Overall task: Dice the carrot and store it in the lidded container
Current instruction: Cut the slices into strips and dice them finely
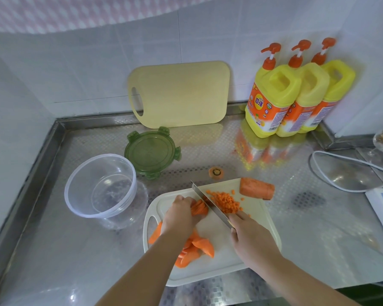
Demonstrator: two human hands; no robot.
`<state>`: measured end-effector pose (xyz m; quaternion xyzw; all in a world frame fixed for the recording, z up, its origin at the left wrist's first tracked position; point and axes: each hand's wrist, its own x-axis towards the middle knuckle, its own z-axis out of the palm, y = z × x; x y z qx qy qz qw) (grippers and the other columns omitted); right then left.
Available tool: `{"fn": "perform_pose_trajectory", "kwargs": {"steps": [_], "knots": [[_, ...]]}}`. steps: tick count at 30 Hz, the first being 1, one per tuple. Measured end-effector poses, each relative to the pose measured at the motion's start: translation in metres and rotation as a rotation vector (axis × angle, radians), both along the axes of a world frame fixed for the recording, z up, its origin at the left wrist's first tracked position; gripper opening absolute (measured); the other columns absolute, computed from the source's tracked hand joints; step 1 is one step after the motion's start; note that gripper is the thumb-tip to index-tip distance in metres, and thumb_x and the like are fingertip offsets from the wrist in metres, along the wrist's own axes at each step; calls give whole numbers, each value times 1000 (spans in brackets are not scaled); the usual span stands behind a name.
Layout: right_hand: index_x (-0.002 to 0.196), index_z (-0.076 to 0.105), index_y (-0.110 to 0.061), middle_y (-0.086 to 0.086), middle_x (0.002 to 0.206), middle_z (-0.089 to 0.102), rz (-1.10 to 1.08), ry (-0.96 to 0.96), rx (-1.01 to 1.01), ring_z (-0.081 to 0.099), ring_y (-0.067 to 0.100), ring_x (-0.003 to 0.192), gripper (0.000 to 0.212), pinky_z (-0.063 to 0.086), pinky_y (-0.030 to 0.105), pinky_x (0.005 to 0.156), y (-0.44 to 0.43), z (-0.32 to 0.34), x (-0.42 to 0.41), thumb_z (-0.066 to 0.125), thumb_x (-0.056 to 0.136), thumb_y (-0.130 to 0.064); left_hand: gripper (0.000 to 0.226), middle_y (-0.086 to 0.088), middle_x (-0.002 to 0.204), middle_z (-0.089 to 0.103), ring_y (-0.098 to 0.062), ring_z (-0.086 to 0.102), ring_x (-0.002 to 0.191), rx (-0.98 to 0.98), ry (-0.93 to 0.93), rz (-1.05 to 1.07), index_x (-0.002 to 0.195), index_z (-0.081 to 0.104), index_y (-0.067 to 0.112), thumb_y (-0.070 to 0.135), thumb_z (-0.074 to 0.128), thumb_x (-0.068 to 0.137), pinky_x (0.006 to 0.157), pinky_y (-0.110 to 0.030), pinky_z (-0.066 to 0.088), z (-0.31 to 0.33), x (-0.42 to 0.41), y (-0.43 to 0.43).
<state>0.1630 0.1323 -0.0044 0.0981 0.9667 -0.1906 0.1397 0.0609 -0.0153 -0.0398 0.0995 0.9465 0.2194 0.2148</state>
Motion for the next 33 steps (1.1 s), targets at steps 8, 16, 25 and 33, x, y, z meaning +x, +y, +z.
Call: {"fn": "perform_pose_trajectory", "kwargs": {"steps": [8, 16, 25, 33], "knots": [[119, 49, -22, -10, 116, 49, 8, -6, 9, 54, 12, 89, 26, 44, 24, 69, -1, 0, -1, 35, 98, -20, 36, -3, 108, 60, -20, 60, 95, 37, -16, 23, 112, 65, 19, 38, 69, 81, 72, -26, 44, 0, -2, 2], [135, 40, -28, -14, 125, 46, 3, 43, 8, 57, 10, 88, 38, 37, 18, 64, 0, 4, 0, 34, 98, -19, 44, 0, 119, 48, -23, 59, 101, -37, 16, 2, 125, 52, 21, 39, 63, 86, 83, -35, 51, 8, 7, 6], [141, 27, -24, -8, 134, 40, 61, -47, 90, 61, 19, 93, 46, 48, 28, 71, -14, 15, 3, 36, 97, -12, 30, -2, 112, 51, -24, 60, 96, -29, 68, 13, 115, 58, 16, 37, 56, 93, 78, -33, 50, 10, 13, 6], [140, 26, -20, -4, 128, 44, 90, -92, 146, 61, 18, 92, 47, 41, 24, 64, -22, 15, 5, 41, 96, -10, 28, -2, 115, 53, -18, 58, 88, -41, 97, 8, 113, 60, 15, 35, 53, 95, 67, -13, 43, 4, 14, 5]]}}
